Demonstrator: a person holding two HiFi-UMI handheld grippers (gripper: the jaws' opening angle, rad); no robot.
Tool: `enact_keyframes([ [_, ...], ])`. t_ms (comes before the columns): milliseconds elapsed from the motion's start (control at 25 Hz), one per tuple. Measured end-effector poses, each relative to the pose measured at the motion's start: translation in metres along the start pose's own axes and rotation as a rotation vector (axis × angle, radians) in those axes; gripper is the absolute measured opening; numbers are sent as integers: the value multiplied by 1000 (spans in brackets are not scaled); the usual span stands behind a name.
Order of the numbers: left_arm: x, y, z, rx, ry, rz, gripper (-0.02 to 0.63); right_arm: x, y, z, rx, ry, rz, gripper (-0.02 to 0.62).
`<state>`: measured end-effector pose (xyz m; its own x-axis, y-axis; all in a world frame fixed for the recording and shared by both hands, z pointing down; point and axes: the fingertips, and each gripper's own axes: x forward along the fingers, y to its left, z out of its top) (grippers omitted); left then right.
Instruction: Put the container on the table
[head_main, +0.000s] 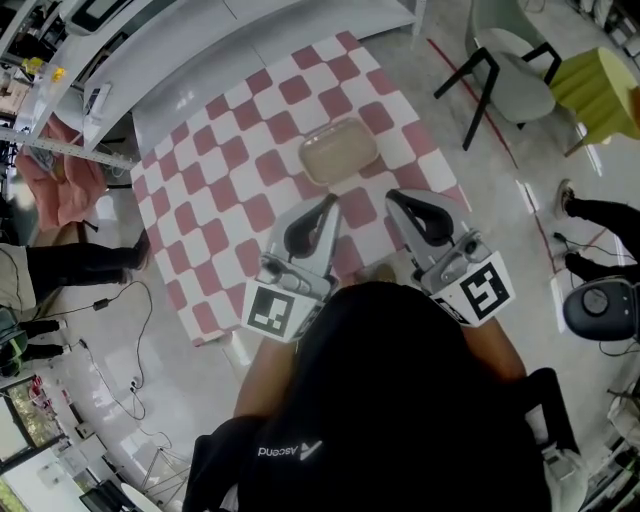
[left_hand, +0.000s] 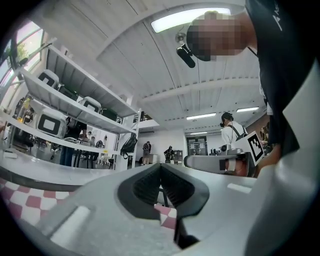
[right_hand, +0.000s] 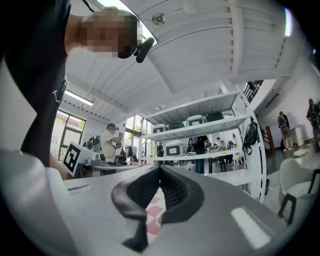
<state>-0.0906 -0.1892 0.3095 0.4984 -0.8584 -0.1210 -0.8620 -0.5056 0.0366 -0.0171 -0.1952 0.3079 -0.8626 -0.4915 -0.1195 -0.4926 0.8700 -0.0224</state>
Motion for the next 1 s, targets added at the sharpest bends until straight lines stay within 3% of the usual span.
enact_keyframes([
  [440, -10, -19, -3, 2, 24, -51, 11, -8, 21, 1, 39, -18, -46, 3],
  [1000, -11, -22, -2, 3, 24, -75, 11, -12, 23, 3, 7, -5, -55, 3],
])
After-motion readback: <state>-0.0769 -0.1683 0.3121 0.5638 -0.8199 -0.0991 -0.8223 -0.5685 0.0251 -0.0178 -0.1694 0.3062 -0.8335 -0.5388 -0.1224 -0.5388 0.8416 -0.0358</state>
